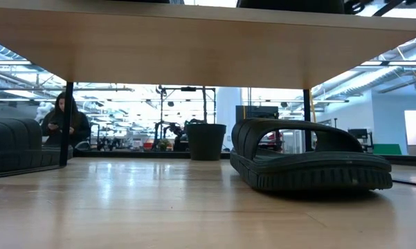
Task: Pick and place slides into the shelf
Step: Put the black slipper under the shelf
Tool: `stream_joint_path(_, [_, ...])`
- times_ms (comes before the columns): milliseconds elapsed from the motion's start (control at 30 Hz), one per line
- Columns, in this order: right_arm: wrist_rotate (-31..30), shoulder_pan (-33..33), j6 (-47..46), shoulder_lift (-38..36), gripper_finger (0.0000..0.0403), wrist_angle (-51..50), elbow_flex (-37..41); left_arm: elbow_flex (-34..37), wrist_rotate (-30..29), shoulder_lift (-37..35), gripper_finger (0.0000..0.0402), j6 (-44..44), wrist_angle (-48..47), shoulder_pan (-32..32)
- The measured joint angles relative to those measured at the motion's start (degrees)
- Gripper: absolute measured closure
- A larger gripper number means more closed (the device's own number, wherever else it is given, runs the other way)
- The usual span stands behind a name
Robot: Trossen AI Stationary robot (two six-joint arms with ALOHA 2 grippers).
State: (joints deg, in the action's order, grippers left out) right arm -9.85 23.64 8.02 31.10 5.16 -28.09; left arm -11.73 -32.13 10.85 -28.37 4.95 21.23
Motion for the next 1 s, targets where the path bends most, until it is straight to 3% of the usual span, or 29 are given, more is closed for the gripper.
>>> stream_joint_path(233, [7.07,-4.53,-0.89,-12.35,0.0403,-4.97,-0.26,0.00,0.01,0.00,0.0385,3.18,-0.99,0.00])
stream_joint_path(433, [-4.42,-5.30,-3.33,-19.76,0.0403,-3.49,5.70,0.00,0.01,0.00,0.0385,3.44,-3.23,0.00])
stream_joint_path(767, [6.19,-5.24,-1.27,-28.36,0.0403,10.37,20.14,0.00,-2.25,0.00,0.0385,4.01,-3.29,0.00])
stream_joint_path(900, [12.57,-5.24,-0.87,-28.68,0.0403,17.82,24.27,0.00,0.82,0.00,0.0385,9.87,-4.97,0.00])
stream_joint_path(1000, [13.20,-5.24,0.46,-28.76,0.0403,20.23,25.92,0.00,3.45,0.01,0.0385,11.40,-5.56,0.00])
